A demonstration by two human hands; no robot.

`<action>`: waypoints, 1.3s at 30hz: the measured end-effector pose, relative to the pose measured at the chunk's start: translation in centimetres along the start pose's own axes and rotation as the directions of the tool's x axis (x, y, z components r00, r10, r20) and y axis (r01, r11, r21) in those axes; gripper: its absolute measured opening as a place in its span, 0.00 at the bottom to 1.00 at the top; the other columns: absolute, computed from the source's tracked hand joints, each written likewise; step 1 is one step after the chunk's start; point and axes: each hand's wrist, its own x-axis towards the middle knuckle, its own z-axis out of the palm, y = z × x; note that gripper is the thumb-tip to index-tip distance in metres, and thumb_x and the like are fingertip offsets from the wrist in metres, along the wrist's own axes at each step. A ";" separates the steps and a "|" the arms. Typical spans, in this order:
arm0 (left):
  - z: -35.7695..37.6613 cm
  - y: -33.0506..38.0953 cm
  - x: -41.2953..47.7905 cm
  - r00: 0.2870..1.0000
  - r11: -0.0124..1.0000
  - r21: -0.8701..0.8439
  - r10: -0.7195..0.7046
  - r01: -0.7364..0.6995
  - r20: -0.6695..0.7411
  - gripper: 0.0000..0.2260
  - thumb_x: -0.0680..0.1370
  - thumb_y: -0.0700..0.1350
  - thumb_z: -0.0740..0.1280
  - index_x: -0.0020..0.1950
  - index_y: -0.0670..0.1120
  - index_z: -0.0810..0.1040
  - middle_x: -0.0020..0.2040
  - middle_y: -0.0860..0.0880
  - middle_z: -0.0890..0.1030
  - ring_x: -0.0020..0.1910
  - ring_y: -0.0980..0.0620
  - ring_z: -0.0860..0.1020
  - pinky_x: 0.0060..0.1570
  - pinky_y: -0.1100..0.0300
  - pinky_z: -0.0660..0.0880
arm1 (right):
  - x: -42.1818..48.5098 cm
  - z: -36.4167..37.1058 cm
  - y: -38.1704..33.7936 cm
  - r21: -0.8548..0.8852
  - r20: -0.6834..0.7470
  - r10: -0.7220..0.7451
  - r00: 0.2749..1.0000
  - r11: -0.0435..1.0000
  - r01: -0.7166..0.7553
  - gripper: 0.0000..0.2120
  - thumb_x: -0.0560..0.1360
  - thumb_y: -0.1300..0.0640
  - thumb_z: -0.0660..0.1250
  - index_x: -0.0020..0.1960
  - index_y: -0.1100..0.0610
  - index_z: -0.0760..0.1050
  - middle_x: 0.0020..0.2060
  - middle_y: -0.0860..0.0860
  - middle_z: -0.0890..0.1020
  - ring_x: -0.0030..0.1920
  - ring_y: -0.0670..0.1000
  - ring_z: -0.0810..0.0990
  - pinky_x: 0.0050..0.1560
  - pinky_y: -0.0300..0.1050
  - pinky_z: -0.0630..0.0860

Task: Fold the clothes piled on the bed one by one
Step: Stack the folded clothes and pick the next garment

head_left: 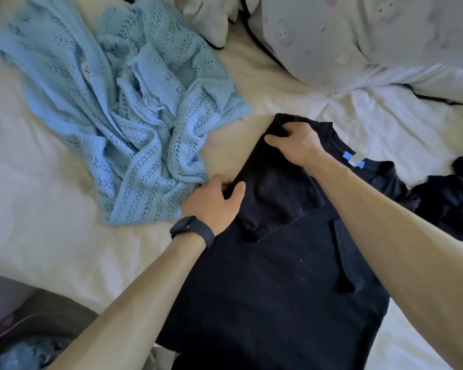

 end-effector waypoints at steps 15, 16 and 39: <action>1.9 3.8 7.2 0.762 0.362 0.754 0.588 -0.548 0.271 0.26 0.84 0.58 0.46 0.82 0.59 0.45 0.83 0.52 0.45 0.81 0.48 0.45 0.75 0.35 0.42 | -15.9 8.4 10.7 -0.541 -0.201 -0.012 0.980 0.835 -0.101 0.35 0.83 0.33 0.46 0.84 0.46 0.39 0.82 0.51 0.36 0.81 0.53 0.33 0.79 0.66 0.38; 1.6 3.7 7.9 0.781 0.371 0.773 0.575 -0.515 0.244 0.26 0.84 0.58 0.46 0.82 0.58 0.45 0.83 0.52 0.45 0.81 0.48 0.45 0.75 0.34 0.41 | -16.5 8.6 11.6 -0.511 -0.240 0.025 0.971 0.847 -0.148 0.36 0.83 0.33 0.44 0.83 0.47 0.38 0.82 0.51 0.35 0.81 0.53 0.32 0.79 0.67 0.39; 5.8 -15.5 -21.7 0.942 0.974 -0.054 -0.225 0.218 -0.248 0.29 0.76 0.51 0.72 0.73 0.44 0.65 0.67 0.41 0.72 0.65 0.37 0.73 0.59 0.44 0.73 | -46.4 14.1 31.2 0.351 -0.327 0.657 0.679 0.752 -0.558 0.35 0.75 0.47 0.74 0.75 0.55 0.63 0.73 0.57 0.68 0.73 0.61 0.69 0.69 0.61 0.70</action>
